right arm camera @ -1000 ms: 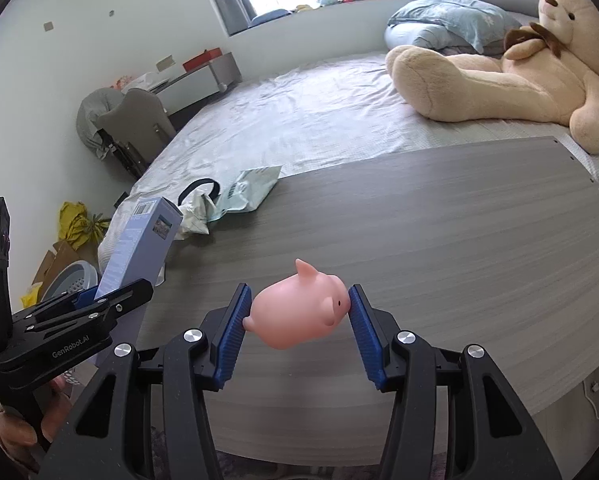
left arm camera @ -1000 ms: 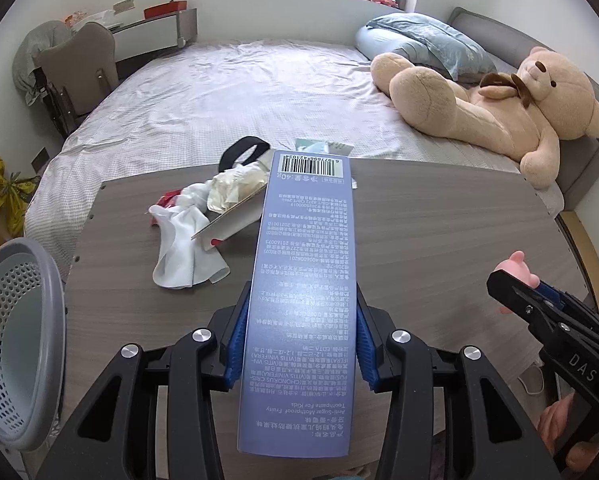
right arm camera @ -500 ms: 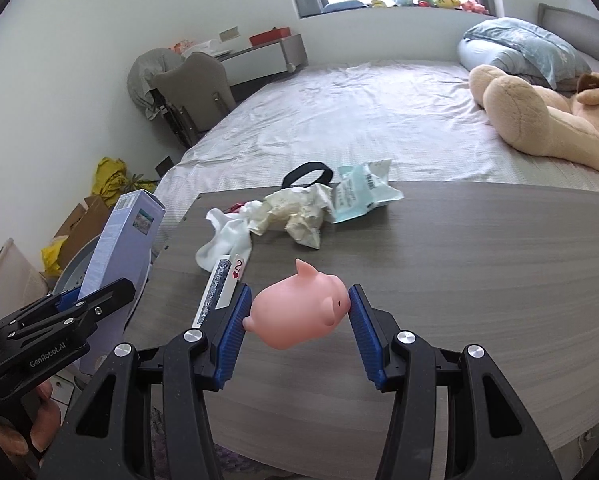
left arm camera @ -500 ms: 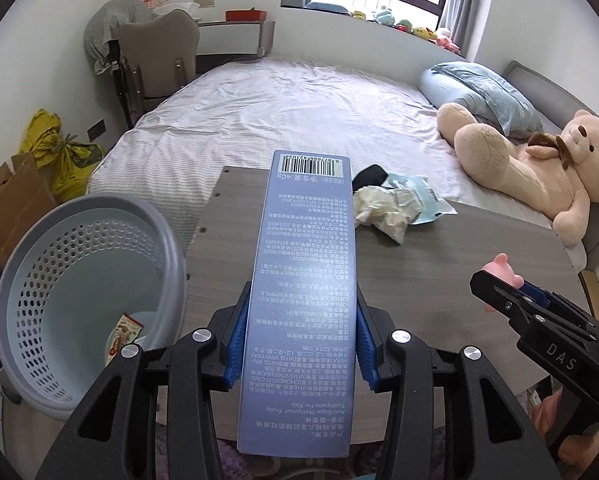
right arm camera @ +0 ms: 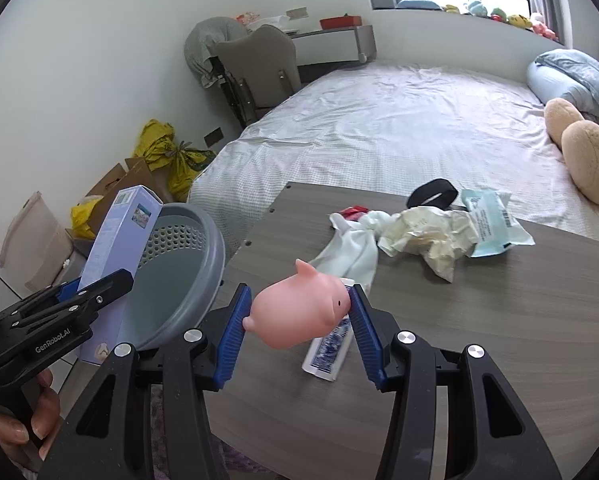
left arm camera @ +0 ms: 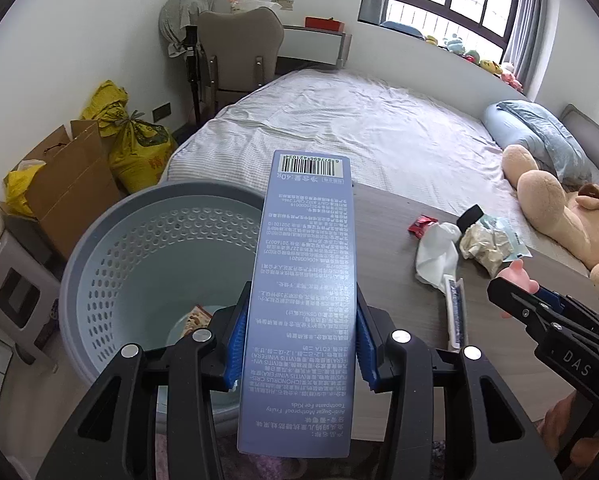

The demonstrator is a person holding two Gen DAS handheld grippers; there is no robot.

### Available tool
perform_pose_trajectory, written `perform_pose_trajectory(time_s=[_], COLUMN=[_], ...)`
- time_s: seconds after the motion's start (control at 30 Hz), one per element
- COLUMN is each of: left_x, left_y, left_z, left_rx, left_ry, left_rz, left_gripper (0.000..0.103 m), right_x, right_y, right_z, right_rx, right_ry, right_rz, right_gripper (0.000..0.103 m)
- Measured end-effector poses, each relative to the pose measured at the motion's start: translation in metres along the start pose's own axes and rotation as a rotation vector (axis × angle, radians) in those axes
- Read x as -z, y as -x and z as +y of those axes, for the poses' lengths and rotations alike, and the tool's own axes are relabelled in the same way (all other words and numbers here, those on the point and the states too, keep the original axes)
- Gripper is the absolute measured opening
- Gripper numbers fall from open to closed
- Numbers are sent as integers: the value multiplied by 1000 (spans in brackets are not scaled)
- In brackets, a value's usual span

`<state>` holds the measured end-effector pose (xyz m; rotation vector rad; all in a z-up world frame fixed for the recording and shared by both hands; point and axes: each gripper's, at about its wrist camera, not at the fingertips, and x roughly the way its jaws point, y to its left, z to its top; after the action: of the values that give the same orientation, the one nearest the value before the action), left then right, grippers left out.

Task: Collect trash
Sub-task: 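Carry the toothpaste box and pig over the basket and open the right gripper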

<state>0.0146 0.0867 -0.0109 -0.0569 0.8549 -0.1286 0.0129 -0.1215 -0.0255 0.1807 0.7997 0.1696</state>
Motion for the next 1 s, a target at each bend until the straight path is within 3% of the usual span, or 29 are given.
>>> perform_pose_trajectory(time_s=[0.47, 0.73, 1.0], left_x=[-3, -1, 0], left_y=[-24, -41, -44], left_z=[74, 97, 110], left_rx=[-154, -181, -185], left_ry=[71, 104, 133], left_rz=[56, 94, 100], left_gripper=[43, 44, 44], right_x=[-24, -32, -34], right_y=[-62, -94, -111], right_z=[86, 119, 133], right_rx=[-148, -215, -228], right_ry=[141, 192, 226], right_rz=[82, 132, 162], right_gripper=[49, 49, 50])
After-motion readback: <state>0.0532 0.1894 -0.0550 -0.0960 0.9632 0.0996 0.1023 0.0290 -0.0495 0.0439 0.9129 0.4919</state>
